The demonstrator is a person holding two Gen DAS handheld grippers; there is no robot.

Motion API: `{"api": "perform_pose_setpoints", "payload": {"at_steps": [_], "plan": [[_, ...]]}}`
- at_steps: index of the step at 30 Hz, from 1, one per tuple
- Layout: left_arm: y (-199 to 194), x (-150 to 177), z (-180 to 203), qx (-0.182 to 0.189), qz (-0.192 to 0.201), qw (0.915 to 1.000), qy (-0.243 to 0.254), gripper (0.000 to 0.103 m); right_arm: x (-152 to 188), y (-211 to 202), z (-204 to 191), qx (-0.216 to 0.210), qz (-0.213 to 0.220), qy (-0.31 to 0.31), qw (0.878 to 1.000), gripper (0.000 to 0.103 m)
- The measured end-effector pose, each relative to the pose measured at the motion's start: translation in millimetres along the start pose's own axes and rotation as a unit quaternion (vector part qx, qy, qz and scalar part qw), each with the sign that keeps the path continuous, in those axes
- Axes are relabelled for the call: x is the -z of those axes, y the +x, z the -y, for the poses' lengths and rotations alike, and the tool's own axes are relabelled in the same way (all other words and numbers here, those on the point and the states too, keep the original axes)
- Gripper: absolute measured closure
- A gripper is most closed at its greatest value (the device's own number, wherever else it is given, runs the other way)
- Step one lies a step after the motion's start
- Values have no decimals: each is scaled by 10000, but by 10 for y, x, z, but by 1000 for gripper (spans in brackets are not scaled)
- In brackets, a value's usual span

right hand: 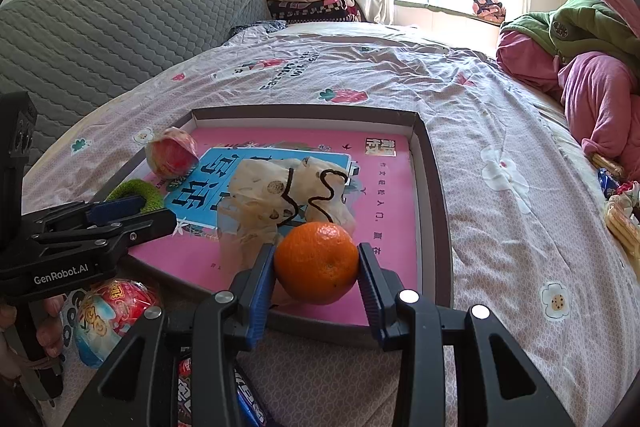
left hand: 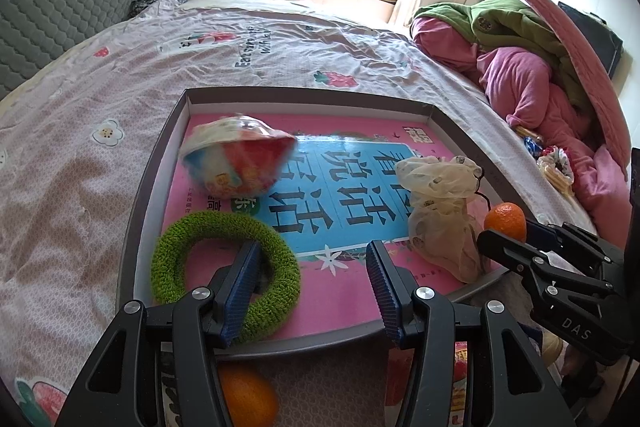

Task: Organize objects
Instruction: 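Drop the wrapped ball into the tray with the left gripper while the right gripper holds the mandarin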

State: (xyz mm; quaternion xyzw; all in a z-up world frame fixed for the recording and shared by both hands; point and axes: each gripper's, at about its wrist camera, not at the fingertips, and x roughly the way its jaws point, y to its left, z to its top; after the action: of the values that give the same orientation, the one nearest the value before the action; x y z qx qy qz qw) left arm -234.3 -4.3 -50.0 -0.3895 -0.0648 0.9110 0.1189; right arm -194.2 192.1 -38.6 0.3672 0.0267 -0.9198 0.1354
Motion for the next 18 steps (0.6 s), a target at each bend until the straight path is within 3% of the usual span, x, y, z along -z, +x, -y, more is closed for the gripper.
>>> {"api": "perform_pose_setpoints", "payload": {"at_steps": [18], "plan": [[-73,32,66,-97,-49,9999,38,47,-8,-64,-9,80,-33,11,10000,62]]}}
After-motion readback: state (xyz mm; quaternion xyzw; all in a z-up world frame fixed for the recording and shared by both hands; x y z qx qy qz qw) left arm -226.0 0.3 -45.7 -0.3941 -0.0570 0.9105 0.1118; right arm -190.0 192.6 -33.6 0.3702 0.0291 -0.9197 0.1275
